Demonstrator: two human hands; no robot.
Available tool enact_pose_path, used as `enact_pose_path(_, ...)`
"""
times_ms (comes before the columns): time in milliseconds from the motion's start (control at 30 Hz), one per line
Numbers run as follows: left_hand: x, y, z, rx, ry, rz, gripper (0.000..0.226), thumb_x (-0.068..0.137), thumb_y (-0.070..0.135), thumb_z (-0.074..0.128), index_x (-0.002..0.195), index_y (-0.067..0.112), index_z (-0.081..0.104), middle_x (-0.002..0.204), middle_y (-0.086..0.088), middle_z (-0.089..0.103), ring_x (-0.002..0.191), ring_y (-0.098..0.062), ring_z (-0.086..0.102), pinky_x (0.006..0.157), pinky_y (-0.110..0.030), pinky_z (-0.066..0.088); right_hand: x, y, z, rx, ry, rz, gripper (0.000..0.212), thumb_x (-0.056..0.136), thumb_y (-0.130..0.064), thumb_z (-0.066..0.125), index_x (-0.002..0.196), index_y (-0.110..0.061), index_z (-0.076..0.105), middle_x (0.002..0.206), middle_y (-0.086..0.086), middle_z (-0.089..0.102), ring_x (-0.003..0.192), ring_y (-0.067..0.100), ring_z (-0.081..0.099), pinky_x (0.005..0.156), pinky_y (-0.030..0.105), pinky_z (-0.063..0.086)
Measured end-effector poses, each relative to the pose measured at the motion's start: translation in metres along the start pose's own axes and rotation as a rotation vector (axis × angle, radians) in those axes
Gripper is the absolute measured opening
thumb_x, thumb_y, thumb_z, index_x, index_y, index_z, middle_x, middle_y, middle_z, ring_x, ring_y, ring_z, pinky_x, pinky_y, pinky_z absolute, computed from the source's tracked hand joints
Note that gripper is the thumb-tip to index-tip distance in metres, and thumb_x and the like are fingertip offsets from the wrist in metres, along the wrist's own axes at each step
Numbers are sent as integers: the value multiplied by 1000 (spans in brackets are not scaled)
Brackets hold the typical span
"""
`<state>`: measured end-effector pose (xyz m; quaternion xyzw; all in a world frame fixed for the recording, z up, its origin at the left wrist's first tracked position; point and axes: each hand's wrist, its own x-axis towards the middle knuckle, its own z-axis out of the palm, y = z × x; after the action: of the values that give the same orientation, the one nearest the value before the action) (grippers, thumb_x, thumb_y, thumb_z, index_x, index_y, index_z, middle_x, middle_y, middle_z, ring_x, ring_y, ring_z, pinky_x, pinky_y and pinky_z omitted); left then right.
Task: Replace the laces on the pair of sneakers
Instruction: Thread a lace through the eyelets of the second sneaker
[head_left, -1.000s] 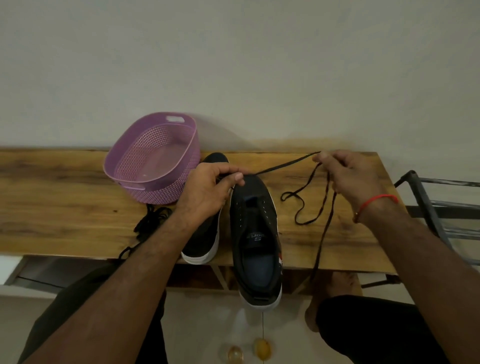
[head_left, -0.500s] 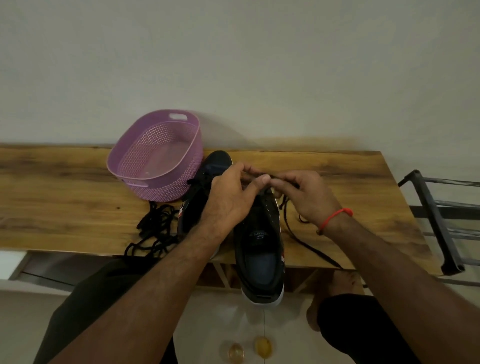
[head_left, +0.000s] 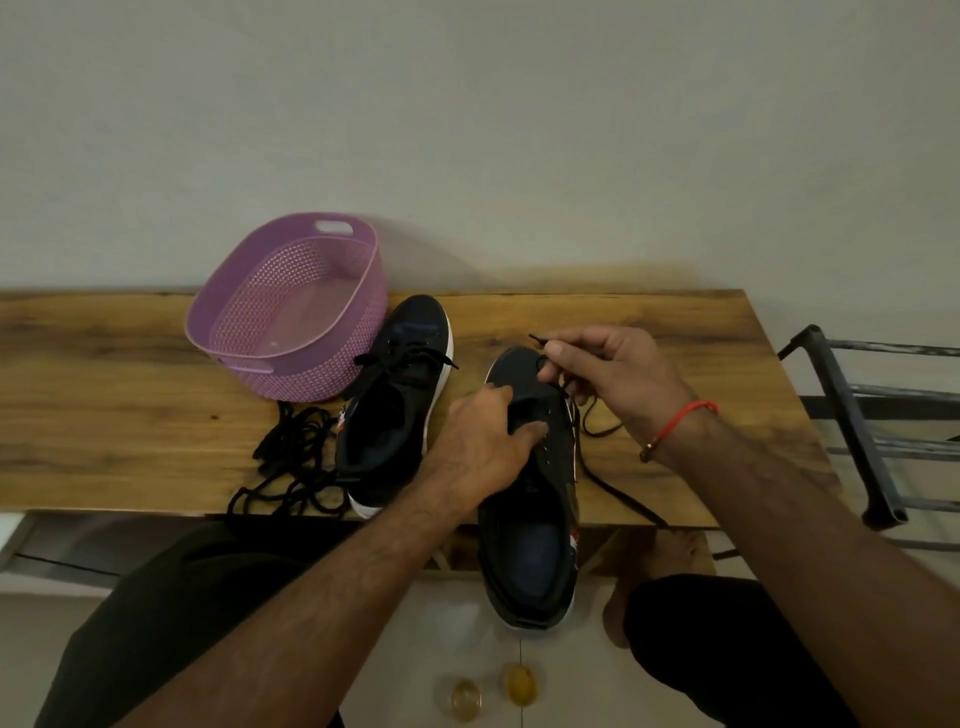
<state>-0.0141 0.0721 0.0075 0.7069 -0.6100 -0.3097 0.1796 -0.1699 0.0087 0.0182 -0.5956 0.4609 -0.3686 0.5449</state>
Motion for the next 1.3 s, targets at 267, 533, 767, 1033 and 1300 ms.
enact_pose_path(267, 3, -5, -17, 15, -32, -77, 42, 89, 43, 74, 124, 22, 65, 119, 2, 62, 98, -8, 58, 68, -18, 46, -10, 19, 9, -57, -85, 81, 12, 90, -17, 70, 100, -11, 74, 80, 5, 73, 75, 9, 69, 80, 24, 56)
enact_pose_path(533, 4, -18, -26, -174, 16, -140, 12, 97, 26, 65, 97, 27, 76, 87, 6, 73, 80, -7, 69, 68, -24, 56, -11, 10, 24, -446, -108, -237, 11, 98, -24, 60, 103, -20, 69, 85, -12, 67, 83, 2, 63, 75, 16, 52)
enact_pose_path(767, 3, -23, -27, -322, -6, -250, 22, 98, 15, 59, 85, 26, 73, 93, -1, 73, 92, -16, 69, 85, -38, 59, -6, 22, 23, -645, -107, -213, 4, 94, -22, 64, 97, -22, 67, 83, -19, 60, 79, -11, 56, 67, 2, 43)
enact_pose_path(1033, 3, -25, -29, -520, -85, -321, 18, 98, 14, 59, 93, 25, 73, 96, 0, 75, 94, -16, 70, 79, -33, 56, -1, 28, 32, -741, -79, -210, 9, 92, -29, 68, 98, -25, 71, 96, -13, 64, 89, -1, 56, 79, 11, 44)
enact_pose_path(1300, 3, -23, -29, -506, -84, -301, 20, 100, 14, 58, 94, 27, 71, 98, 0, 73, 93, -13, 70, 73, -28, 55, -3, 25, 40, -794, -66, -202, 12, 92, -27, 67, 99, -18, 70, 100, -3, 65, 94, 9, 58, 85, 26, 52)
